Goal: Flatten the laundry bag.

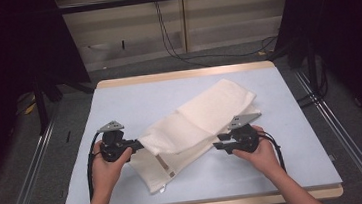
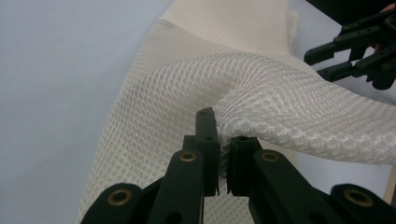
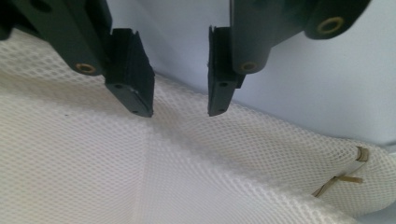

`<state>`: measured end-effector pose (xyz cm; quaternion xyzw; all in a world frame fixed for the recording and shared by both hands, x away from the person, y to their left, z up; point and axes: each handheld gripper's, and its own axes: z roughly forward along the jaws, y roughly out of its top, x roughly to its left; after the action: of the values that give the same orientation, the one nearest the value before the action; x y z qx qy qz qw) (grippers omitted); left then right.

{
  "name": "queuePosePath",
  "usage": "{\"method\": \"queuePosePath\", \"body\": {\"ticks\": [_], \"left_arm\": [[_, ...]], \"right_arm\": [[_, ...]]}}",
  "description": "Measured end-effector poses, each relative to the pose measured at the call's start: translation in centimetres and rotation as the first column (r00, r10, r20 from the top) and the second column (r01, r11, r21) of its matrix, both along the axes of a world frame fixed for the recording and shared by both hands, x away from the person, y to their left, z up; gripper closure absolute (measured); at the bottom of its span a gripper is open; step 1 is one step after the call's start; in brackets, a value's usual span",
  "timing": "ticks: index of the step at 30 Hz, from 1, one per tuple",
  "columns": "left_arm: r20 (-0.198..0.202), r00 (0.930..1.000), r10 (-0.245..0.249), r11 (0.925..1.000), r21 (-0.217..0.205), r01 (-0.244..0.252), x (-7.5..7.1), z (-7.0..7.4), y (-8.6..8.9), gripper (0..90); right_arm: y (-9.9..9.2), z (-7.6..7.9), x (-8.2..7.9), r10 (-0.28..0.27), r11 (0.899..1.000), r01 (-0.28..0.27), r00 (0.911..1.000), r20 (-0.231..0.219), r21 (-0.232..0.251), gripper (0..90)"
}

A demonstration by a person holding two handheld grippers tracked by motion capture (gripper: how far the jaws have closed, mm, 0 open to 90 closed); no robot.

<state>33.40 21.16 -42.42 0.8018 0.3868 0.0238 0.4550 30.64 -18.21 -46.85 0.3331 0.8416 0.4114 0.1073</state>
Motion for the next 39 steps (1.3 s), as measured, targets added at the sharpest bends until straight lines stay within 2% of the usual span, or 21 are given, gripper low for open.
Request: {"method": "queuePosePath", "body": {"ticks": [6, 8, 9, 11, 13, 14, 16, 18, 19, 22, 24, 27, 28, 30, 32, 35, 37, 38, 39], "left_arm": [[-0.013, 0.9999, -0.010, 1.0000, 0.002, 0.010, 0.1, -0.1, -0.1, 85.8], [-0.016, 0.9998, -0.011, 0.9999, 0.003, 0.011, 0.2, -0.1, -0.1, 85.8], [-0.014, 0.9998, -0.017, 0.9997, 0.016, 0.017, 0.3, -0.2, -0.1, 85.8], [-0.018, 0.9998, -0.010, 0.9999, 0.009, 0.010, 0.3, -0.2, -0.1, 85.8], [-0.017, 0.9998, -0.011, 0.9999, 0.008, 0.011, 0.3, -0.1, -0.1, 85.8], [-0.012, 0.9999, -0.008, 0.9999, 0.013, 0.008, 0.3, -0.1, 0.0, 85.8], [-0.015, 0.9999, -0.006, 0.9999, 0.010, 0.007, 0.3, 0.0, 0.1, 85.8], [-0.012, 0.9999, -0.004, 0.9999, 0.011, 0.004, 0.3, 0.0, 0.1, 85.8], [-0.012, 0.9999, -0.004, 0.9999, 0.011, 0.004, 0.3, 0.0, 0.1, 85.8], [-0.014, 0.9998, -0.014, 0.9998, 0.015, 0.014, 0.2, 0.0, 0.1, 85.8], [-0.015, 0.9998, -0.011, 0.9998, 0.014, 0.012, 0.3, 0.1, 0.1, 85.8], [-0.017, 0.9998, -0.009, 0.9999, 0.010, 0.009, 0.4, 0.1, 0.1, 85.8], [-0.019, 0.9998, -0.010, 0.9999, 0.009, 0.010, 0.4, 0.1, 0.2, 85.8], [-0.020, 0.9997, -0.014, 0.9998, 0.012, 0.014, 0.5, 0.0, 0.2, 85.8], [-0.018, 0.9998, -0.007, 0.9999, 0.013, 0.007, 0.6, 0.1, 0.3, 85.8], [-0.011, 0.9999, 0.008, 0.9996, 0.027, -0.008, 0.8, 0.3, 0.5, 85.8], [-0.003, 0.9998, 0.020, 0.9993, 0.033, -0.020, 0.9, 0.3, 0.7, 85.8], [-0.003, 0.9998, 0.020, 0.9993, 0.033, -0.020, 0.9, 0.3, 0.7, 85.8], [0.002, 0.9995, 0.032, 0.9986, 0.041, -0.032, 1.1, 0.4, 1.0, 85.8]], "right_arm": [[1.7, -0.4, 0.8, -0.021, 1.000, 0.021, 0.9997, 0.011, -0.015, 54.4], [2.0, -0.6, 0.9, -0.029, 0.999, 0.029, 0.9995, 0.013, -0.031, 53.2], [2.5, -0.9, 1.2, -0.056, 0.996, 0.057, 0.9984, 0.010, -0.064, 50.7], [2.9, -1.1, 1.1, -0.089, 0.993, 0.088, 0.9960, -0.004, -0.084, 50.5], [3.0, -1.0, 1.0, -0.089, 0.993, 0.090, 0.9959, 0.013, -0.079, 50.3], [2.9, -0.5, 0.6, -0.116, 0.989, 0.115, 0.9933, 0.001, -0.088, 54.6], [2.5, -0.3, 0.4, -0.113, 0.992, 0.113, 0.9936, -0.005, -0.058, 61.0], [2.3, -0.5, 0.3, -0.093, 0.995, 0.091, 0.9941, -0.057, -0.031, 64.0], [2.3, -0.6, 0.3, -0.077, 0.997, 0.076, 0.9955, -0.054, -0.030, 64.6], [2.5, -0.7, 0.3, -0.078, 0.996, 0.076, 0.9961, -0.041, -0.035, 63.1], [3.0, -0.6, 0.7, -0.076, 0.996, 0.075, 0.9969, -0.020, -0.042, 58.1], [3.4, -1.0, 1.0, -0.102, 0.993, 0.100, 0.9944, -0.027, -0.061, 56.5], [3.5, -1.2, 1.1, -0.104, 0.993, 0.103, 0.9945, -0.013, -0.063, 54.0], [3.7, -1.3, 1.2, -0.117, 0.990, 0.115, 0.9931, -0.013, -0.078, 50.1], [4.0, -1.3, 1.3, -0.123, 0.989, 0.120, 0.9920, -0.027, -0.085, 50.2], [4.4, -1.5, 1.3, -0.129, 0.986, 0.128, 0.9916, -0.006, -0.103, 54.4], [4.4, -1.5, 1.3, -0.125, 0.987, 0.123, 0.9921, -0.011, -0.098, 60.6], [4.4, -1.5, 1.3, -0.125, 0.987, 0.123, 0.9921, -0.011, -0.098, 60.6], [4.5, -1.5, 1.3, -0.128, 0.987, 0.126, 0.9918, -0.007, -0.100, 72.6]]}}
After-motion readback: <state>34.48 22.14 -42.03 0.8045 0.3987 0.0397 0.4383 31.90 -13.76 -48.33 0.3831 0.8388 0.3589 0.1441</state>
